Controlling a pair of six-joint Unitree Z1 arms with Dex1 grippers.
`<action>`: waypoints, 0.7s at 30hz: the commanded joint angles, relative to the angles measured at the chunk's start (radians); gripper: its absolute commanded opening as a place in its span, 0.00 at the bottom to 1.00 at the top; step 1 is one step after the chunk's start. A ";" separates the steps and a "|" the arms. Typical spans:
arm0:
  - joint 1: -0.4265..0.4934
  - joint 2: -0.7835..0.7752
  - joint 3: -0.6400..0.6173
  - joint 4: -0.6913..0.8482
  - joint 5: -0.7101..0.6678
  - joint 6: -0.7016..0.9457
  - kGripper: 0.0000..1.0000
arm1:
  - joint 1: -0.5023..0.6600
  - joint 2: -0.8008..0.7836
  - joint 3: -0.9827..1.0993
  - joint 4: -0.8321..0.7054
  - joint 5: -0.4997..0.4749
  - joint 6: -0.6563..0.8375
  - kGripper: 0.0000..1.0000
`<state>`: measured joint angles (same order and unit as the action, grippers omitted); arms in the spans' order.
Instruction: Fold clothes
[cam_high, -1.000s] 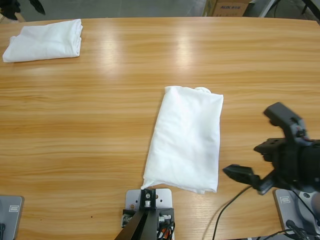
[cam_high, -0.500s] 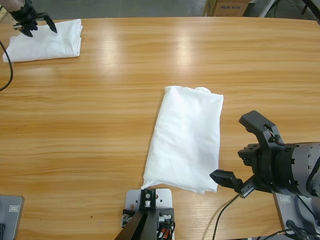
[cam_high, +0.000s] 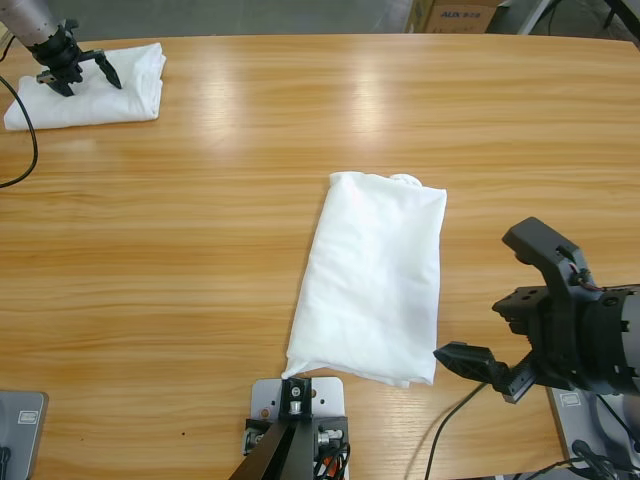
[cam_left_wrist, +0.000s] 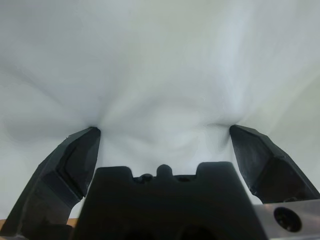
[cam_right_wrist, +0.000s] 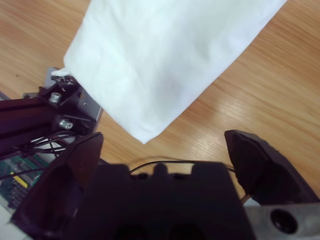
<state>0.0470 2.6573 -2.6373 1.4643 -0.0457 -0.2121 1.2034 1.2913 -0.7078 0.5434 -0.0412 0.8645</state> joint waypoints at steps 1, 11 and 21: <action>-0.067 0.012 0.116 0.142 -0.041 0.068 1.00 | -0.007 -0.026 0.010 0.010 -0.015 -0.018 1.00; -0.209 -0.361 0.830 -0.360 -0.046 0.186 1.00 | -0.007 -0.122 0.014 0.054 -0.039 -0.028 1.00; -0.427 -0.498 1.242 -0.650 -0.028 0.419 1.00 | -0.007 -0.206 0.010 0.117 -0.044 -0.030 1.00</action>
<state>-0.2269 2.1734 -1.5701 0.9009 -0.0787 0.0245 1.2032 1.1486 -0.7086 0.6204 -0.0635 0.8486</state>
